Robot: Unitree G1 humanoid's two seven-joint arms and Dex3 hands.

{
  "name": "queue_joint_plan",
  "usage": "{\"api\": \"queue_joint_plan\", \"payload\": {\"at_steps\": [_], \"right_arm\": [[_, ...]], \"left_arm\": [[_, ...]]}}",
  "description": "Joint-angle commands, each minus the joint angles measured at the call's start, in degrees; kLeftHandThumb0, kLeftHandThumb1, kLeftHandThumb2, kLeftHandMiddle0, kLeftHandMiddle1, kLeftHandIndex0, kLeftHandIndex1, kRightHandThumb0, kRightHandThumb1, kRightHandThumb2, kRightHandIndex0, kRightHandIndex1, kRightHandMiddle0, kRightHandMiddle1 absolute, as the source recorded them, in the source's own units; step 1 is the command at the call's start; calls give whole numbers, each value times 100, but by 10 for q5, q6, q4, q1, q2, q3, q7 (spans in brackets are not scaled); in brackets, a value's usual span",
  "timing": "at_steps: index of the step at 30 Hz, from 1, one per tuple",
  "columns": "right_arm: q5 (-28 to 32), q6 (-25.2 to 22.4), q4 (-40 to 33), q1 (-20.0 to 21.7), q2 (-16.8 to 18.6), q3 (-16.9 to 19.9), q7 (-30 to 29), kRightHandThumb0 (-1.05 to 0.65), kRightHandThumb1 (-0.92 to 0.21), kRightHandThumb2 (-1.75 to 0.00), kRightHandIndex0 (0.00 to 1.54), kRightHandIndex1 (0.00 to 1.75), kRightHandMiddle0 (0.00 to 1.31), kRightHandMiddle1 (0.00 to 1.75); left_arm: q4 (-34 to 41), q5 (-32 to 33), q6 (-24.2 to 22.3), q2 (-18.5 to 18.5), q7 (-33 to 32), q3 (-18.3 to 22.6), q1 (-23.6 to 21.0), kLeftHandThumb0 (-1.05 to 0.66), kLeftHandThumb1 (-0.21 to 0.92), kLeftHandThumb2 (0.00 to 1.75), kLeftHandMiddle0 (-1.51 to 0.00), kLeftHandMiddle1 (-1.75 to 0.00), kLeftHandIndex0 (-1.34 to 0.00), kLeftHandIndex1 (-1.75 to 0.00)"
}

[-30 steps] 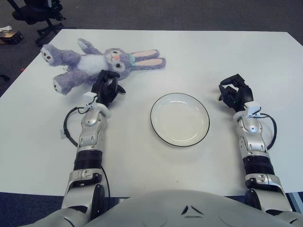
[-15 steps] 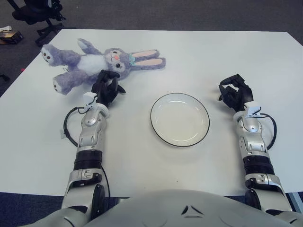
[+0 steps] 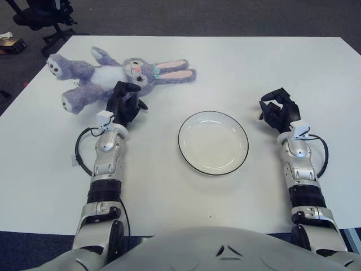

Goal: Put the doll into the plate.

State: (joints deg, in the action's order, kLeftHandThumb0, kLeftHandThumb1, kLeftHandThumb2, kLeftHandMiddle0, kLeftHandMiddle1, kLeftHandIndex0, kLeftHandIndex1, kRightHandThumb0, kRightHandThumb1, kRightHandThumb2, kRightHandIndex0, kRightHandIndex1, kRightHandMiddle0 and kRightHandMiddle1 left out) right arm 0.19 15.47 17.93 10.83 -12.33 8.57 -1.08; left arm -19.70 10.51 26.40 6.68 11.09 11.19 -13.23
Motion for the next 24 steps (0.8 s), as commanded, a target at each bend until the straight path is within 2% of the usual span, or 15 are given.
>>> {"api": "queue_joint_plan", "payload": {"at_steps": [1,10,16,24], "right_arm": [[-7,-6,24,-24,14,-6,-5,-35,-92,-37,76,161,35,159],[-14,-10,17,-25,20,-9,-13,-35,-92,-35,77,159,37,157],[-16,-14,14,-25,22,-9,-17,-35,-92,-34,78,157,38,156],[-15,-13,18,-23,21,-10,-19,-35,-92,-34,78,156,39,155]], "left_arm": [[-59,0,84,-5,32,-2,31,-35,92,35,-75,-162,-38,-156],[-75,1,139,-2,39,-2,27,-35,92,34,-76,-151,-39,-154],[-43,48,160,-15,67,-4,32,-35,92,35,-73,-149,-38,-156],[-22,43,191,-16,63,-4,38,-35,92,36,-65,-147,-37,-156]]}}
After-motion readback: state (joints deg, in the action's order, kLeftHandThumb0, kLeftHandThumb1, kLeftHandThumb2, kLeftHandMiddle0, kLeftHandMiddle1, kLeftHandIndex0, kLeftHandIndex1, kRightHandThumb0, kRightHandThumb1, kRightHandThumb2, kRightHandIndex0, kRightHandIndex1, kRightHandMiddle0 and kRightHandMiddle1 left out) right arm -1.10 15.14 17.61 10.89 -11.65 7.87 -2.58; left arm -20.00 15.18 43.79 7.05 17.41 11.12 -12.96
